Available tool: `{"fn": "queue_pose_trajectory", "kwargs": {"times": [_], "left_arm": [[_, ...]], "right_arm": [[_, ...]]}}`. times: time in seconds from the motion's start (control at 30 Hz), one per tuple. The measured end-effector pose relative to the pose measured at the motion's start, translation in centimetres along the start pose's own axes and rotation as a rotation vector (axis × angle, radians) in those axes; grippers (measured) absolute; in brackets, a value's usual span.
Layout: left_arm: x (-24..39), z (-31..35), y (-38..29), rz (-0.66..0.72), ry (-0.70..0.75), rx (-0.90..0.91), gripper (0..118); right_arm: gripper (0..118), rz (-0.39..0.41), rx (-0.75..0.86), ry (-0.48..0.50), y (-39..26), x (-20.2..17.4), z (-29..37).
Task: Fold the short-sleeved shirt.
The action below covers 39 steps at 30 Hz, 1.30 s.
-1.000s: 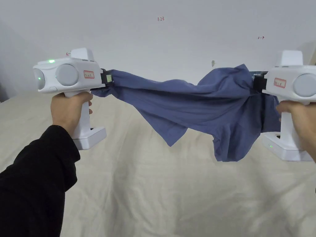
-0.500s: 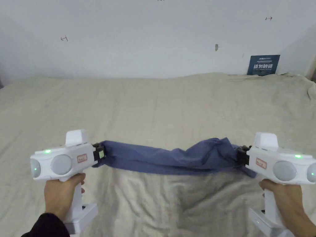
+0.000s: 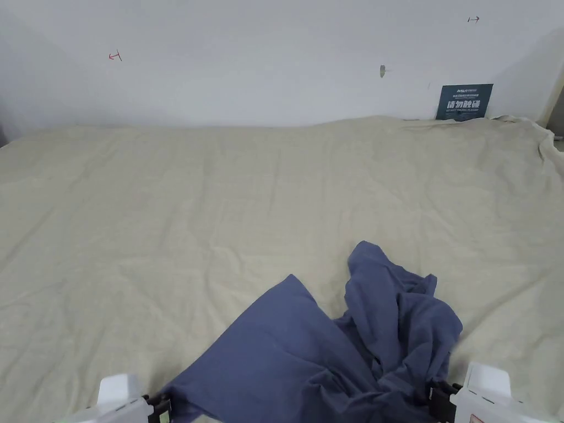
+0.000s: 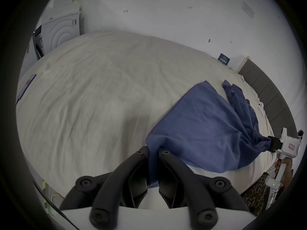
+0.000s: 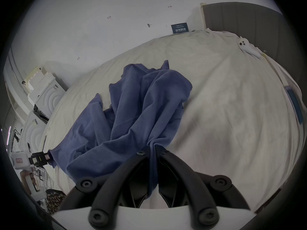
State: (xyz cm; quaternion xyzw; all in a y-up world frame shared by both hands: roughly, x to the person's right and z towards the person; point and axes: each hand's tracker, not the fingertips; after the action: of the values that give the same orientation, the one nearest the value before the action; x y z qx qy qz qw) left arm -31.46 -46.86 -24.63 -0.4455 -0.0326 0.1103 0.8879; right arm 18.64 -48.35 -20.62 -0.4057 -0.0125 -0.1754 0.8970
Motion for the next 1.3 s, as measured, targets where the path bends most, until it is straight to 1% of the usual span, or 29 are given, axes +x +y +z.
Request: {"fn": "queue_pose_trajectory", "kwargs": {"times": [0.1, 0.33, 0.4, 0.43, 0.5, 0.53, 0.57, 0.6, 0.63, 0.67, 0.7, 0.73, 0.77, 0.8, 0.9, 1.0, 1.03, 1.13, 1.2, 1.23, 1.3], "left_arm": [[-0.5, 0.8, -1.9, 0.0, 0.01, -0.023, 9], [-0.7, 1.0, -3.8, -0.007, 0.032, -0.067, 9], [-0.5, 0.7, -4.0, -0.004, 0.037, -0.086, 10], [-0.4, 0.6, -4.0, -0.003, 0.042, -0.088, 10], [-0.2, 0.9, -3.9, 0.002, 0.05, -0.077, 23], [-0.1, 1.1, -3.9, 0.008, 0.048, -0.074, 34], [0.1, 1.3, -3.7, 0.014, 0.057, -0.073, 38], [0.3, 1.6, -3.5, 0.02, 0.061, -0.068, 38], [0.5, 2.0, -3.2, 0.027, 0.06, -0.059, 54], [0.8, 2.5, -2.9, 0.033, 0.05, -0.046, 74], [1.1, 3.1, -2.5, 0.044, 0.028, -0.012, 86], [1.5, 3.8, -2.1, 0.05, 0.007, 0.025, 97], [1.8, 4.5, -1.5, 0.049, -0.01, 0.056, 107], [2.3, 5.3, -1.0, 0.045, -0.028, 0.092, 110], [4.0, 7.8, 0.9, 0.022, -0.058, 0.192, 111], [5.6, 10.2, 2.7, -0.015, -0.085, 0.307, 111], [6.3, 11.0, 3.4, -0.035, -0.093, 0.342, 111], [8.0, 13.1, 4.8, -0.083, -0.103, 0.417, 111], [9.0, 14.1, 5.6, -0.078, -0.105, 0.424, 111], [9.5, 14.5, 5.8, -0.081, -0.111, 0.462, 110], [10.2, 15.2, 5.9, -0.109, -0.117, 0.519, 105]], "right_arm": [[4, -0.027, -0.003, 0.002, -1.7, 0.5, 1.3], [4, 0.0, -0.025, -0.031, -4.4, 0.5, 2.5], [5, 0.005, -0.039, -0.043, -4.6, 0.4, 2.2], [8, 0.006, -0.047, -0.047, -4.6, 0.4, 2.2], [26, 0.003, -0.062, -0.059, -4.5, 0.3, 2.3], [34, 0.002, -0.08, -0.084, -4.3, 0.2, 2.7], [39, 0.001, -0.089, -0.102, -4.1, 0.1, 2.9], [39, 0.003, -0.081, -0.109, -3.9, 0.1, 3.4], [53, 0.007, -0.071, -0.111, -3.7, 0.0, 3.9], [72, 0.011, -0.048, -0.109, -3.3, 0.2, 4.5], [80, 0.012, -0.01, -0.103, -2.8, 0.1, 5.4], [84, 0.009, 0.031, -0.09, -2.2, -0.1, 6.3], [84, 0.01, 0.068, -0.078, -1.5, -0.4, 7.3], [84, 0.014, 0.103, -0.072, -0.6, -0.6, 8.5], [89, 0.044, 0.212, -0.067, 1.9, -1.7, 11.7], [98, 0.097, 0.317, -0.077, 4.2, -2.8, 14.7], [99, 0.113, 0.347, -0.081, 4.9, -3.2, 15.7], [99, 0.153, 0.426, -0.093, 6.3, -4.3, 18.2], [99, 0.179, 0.482, -0.108, 6.8, -4.8, 19.4], [98, 0.2, 0.513, -0.115, 6.9, -5.1, 19.9], [95, 0.223, 0.557, -0.16, 6.9, -5.6, 20.8]]}}
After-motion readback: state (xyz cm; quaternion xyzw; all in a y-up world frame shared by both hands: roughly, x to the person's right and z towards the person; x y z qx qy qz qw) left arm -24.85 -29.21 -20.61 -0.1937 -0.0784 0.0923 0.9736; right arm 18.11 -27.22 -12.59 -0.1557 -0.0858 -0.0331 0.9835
